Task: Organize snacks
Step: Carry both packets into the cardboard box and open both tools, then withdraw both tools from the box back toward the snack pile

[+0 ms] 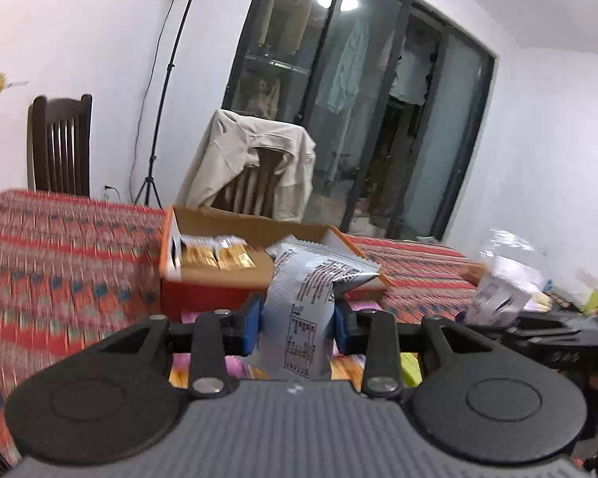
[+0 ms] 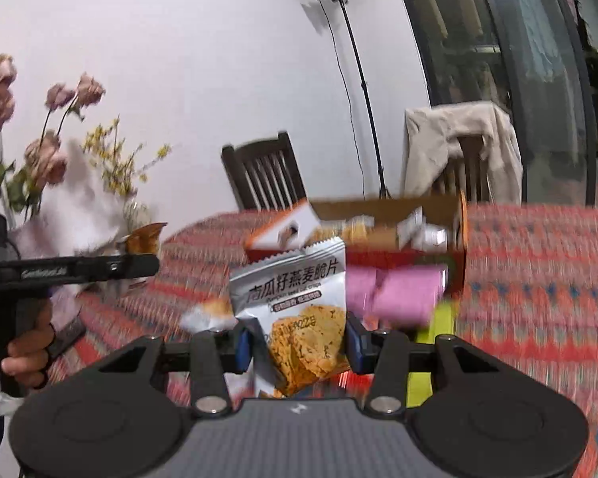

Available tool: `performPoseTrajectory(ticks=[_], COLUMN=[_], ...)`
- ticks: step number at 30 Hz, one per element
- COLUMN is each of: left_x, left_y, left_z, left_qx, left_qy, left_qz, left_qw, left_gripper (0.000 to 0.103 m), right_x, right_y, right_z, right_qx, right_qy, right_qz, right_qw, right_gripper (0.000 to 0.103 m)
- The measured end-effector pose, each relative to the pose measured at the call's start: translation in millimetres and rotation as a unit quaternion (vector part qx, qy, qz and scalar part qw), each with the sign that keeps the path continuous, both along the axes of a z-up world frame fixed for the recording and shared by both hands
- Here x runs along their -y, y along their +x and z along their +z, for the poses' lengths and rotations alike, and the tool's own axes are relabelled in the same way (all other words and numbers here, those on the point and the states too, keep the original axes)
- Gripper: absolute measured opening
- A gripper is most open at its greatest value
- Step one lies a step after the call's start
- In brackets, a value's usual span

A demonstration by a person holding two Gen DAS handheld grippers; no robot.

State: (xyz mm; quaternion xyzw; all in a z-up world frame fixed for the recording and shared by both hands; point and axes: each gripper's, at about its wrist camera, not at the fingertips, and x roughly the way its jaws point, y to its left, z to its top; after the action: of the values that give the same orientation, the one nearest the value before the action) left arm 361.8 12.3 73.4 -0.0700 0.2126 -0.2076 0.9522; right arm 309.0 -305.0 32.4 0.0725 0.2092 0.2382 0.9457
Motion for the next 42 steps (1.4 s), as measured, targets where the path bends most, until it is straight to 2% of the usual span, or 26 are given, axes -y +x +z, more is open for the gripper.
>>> performPoseTrajectory(ticks=[3,7,10,13,16,18,21,22,25,28,31,34,37,42], left_x=[9,26,35,43,52,57,55,53,46,39,27,13,6,1], left_y=[59,150,210,258,285,296,302,300,291,280,258,213,157,50], left_z=[10,5,-12,-37,-58,-71,-80,-80,-76,-64,-45,-27,-15,-2], left_qx=[-0.013,-0.050,-0.089,-0.123,-0.137,-0.144,-0.155,-0.156,-0.145,-0.138,-0.129,-0.104,-0.077,-0.019], left_qy=[0.023,0.059,0.078,0.109,0.144,0.162,0.159,0.154,0.151,0.147,0.131,0.102,0.084,0.084], left_qz=[0.007,0.032,0.050,0.067,0.080,0.089,0.089,0.086,0.081,0.085,0.088,0.093,0.085,0.085], left_qw=[0.9996,0.9965,0.9917,0.9841,0.9767,0.9720,0.9709,0.9718,0.9744,0.9758,0.9790,0.9849,0.9899,0.9927], left_gripper=[0.036,0.036,0.036,0.036,0.037,0.039,0.048,0.049,0.057,0.060,0.064,0.072,0.073,0.074], right_x=[-1,-7,-18,-40,-62,-73,-88,-91,-96,-87,-71,-51,-32,-5], right_y=[53,154,240,317,378,406,433,438,438,425,396,358,301,192], right_z=[25,44,37,16,-13,-28,-42,-46,-50,-43,-18,10,32,49], right_qx=[0.000,-0.043,-0.108,-0.162,-0.209,-0.232,-0.247,-0.245,-0.237,-0.223,-0.196,-0.160,-0.121,-0.055], right_qy=[0.015,0.045,0.055,0.020,-0.030,-0.045,-0.066,-0.070,-0.066,-0.043,-0.037,-0.012,0.015,0.027], right_qz=[0.007,0.005,0.000,-0.030,-0.061,-0.076,-0.088,-0.095,-0.101,-0.098,-0.097,-0.101,-0.098,-0.102], right_qw=[1.000,0.998,0.993,0.986,0.975,0.969,0.963,0.962,0.964,0.969,0.975,0.982,0.988,0.993], right_gripper=[0.044,0.043,0.043,0.043,0.044,0.044,0.046,0.055,0.066,0.067,0.070,0.086,0.088,0.098])
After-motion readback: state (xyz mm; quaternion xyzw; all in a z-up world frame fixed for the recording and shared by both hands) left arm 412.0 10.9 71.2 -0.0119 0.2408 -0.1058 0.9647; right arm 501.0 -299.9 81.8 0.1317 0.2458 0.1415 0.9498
